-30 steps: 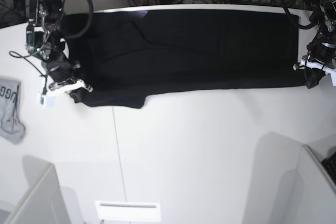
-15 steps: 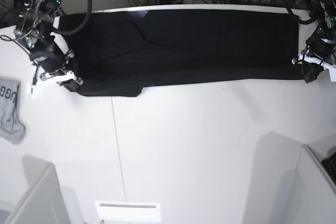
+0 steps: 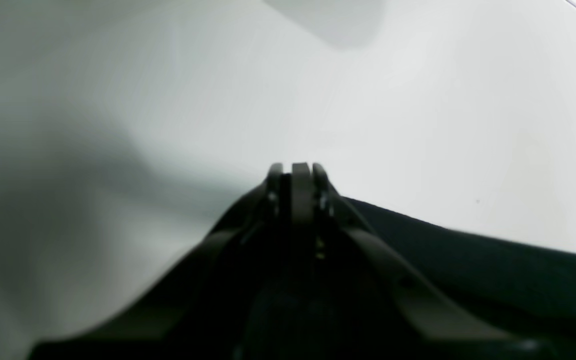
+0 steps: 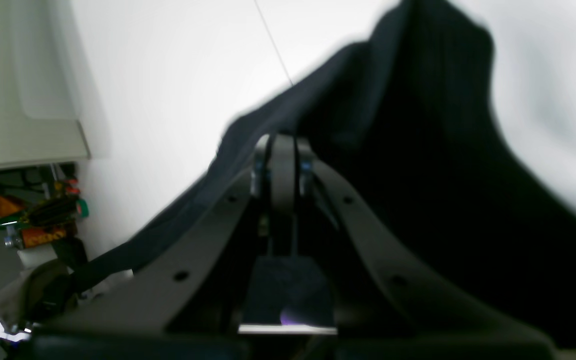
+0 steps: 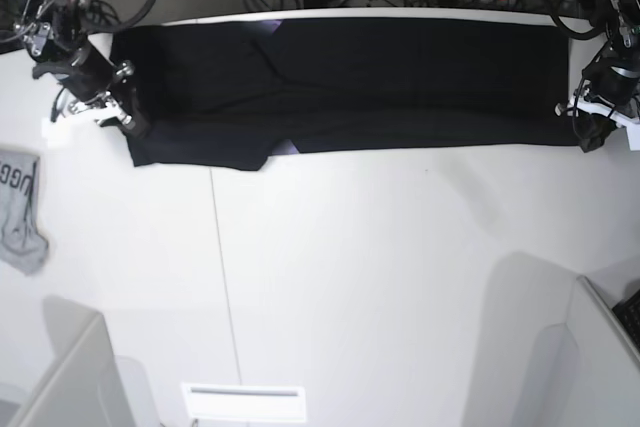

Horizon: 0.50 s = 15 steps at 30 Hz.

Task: Fold the T-shirt properly
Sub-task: 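Fold the hem half up over the collar half with both grippers, then lay the folded edge down and hold both grippers at the corners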

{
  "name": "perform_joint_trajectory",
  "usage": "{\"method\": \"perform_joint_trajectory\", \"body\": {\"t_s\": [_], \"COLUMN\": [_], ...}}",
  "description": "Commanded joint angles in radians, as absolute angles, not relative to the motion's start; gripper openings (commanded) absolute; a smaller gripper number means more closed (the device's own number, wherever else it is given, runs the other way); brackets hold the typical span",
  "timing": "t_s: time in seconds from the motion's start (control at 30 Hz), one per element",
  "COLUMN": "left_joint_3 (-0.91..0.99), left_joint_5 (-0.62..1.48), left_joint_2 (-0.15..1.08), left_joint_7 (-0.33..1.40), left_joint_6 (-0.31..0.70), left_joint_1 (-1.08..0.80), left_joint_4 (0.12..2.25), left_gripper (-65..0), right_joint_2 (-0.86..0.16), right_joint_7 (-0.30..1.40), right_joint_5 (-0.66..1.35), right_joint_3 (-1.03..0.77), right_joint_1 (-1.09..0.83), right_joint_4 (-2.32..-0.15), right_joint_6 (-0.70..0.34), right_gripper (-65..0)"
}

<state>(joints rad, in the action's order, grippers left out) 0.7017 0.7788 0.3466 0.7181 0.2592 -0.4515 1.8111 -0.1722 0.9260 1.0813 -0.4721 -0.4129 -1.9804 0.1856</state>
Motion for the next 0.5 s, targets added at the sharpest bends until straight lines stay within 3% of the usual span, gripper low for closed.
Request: {"method": "perform_joint_trajectory", "body": {"t_s": [0.0, 0.47], "left_joint_3": [0.711, 0.711], "left_joint_5": [0.788, 0.786], "left_joint_2": [0.364, 0.386], "left_joint_7": [0.694, 0.694], "left_joint_6": [0.260, 0.260], "left_joint_1": [-0.456, -0.578], "left_joint_4": [1.831, 1.828], "left_gripper": [-65.0, -65.0], "right_joint_2": [-0.182, -0.183], "right_joint_7": [0.911, 0.909], "right_joint_5": [1.102, 1.098], "right_joint_3": [-0.479, -0.478], "right_joint_1": [-0.418, -0.467], "right_joint_4": [-1.997, -1.972], "right_joint_6": [0.180, 0.180], "right_gripper": [-65.0, -65.0]}}
